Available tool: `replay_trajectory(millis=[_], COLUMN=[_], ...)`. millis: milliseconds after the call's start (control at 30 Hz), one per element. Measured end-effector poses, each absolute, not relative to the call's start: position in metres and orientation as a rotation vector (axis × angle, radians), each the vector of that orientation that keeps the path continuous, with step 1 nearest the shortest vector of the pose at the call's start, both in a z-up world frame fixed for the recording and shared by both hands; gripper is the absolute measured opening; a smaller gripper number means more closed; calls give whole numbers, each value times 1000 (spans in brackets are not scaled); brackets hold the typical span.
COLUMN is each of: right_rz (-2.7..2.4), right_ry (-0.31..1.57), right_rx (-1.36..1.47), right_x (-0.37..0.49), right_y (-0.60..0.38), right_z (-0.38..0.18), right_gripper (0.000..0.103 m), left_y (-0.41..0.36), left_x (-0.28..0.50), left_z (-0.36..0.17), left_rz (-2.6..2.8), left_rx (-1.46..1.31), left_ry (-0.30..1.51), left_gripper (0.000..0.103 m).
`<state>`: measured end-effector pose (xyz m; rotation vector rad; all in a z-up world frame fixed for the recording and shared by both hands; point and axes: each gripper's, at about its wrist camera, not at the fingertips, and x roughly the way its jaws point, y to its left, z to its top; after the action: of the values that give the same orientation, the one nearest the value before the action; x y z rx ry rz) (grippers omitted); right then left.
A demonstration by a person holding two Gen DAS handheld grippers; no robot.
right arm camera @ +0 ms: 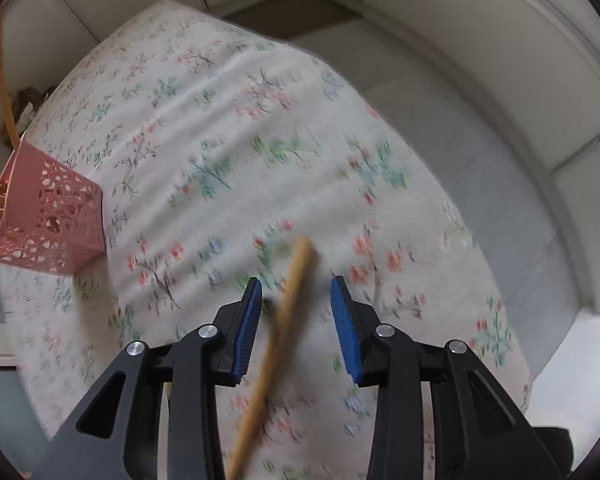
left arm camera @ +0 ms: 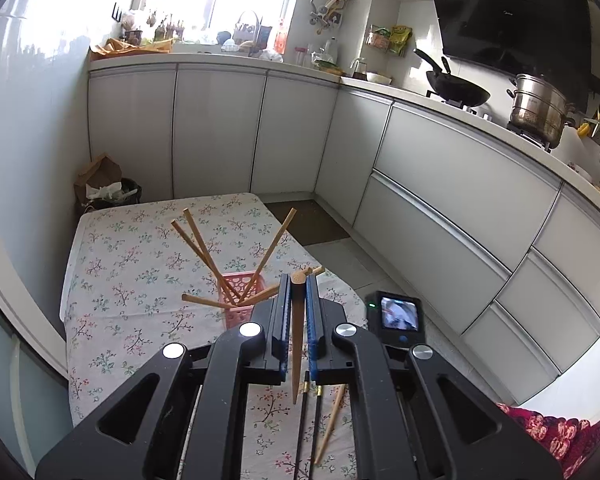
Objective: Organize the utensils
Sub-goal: 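Lift both chopsticks upright and carry them toward the pink holder, then lower both chopsticks into the pink holder and open both grippers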
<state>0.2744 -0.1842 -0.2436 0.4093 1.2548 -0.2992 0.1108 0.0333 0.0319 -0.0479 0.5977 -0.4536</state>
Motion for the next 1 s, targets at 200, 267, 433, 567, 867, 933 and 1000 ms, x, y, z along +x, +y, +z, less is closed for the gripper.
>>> replay_trajectory(millis=[200, 267, 433, 567, 867, 933, 1000], right_rz=[-257, -222, -136, -55, 108, 129, 145], right_ry=[1136, 1063, 811, 655, 421, 373, 327], right_rx=[462, 472, 364, 299, 352, 357, 357], right_x=[255, 240, 182, 141, 111, 116, 117], right_y=[-179, -180, -170, -167, -176, -174, -172], right_z=[-233, -217, -140, -83, 28, 46, 61], right_gripper=[8, 8, 8, 9, 9, 9, 9], left_y=[43, 45, 49, 50, 44, 43, 41], left_x=[114, 113, 105, 105, 131, 143, 159], left_z=[27, 27, 37, 48, 88, 94, 97], left_rz=[-433, -428, -420, -412, -354, -339, -324], left_rx=[-65, -68, -87, -102, -98, -102, -114], left_ry=[609, 608, 579, 557, 480, 469, 452], left_gripper=[6, 6, 6, 6, 6, 6, 6])
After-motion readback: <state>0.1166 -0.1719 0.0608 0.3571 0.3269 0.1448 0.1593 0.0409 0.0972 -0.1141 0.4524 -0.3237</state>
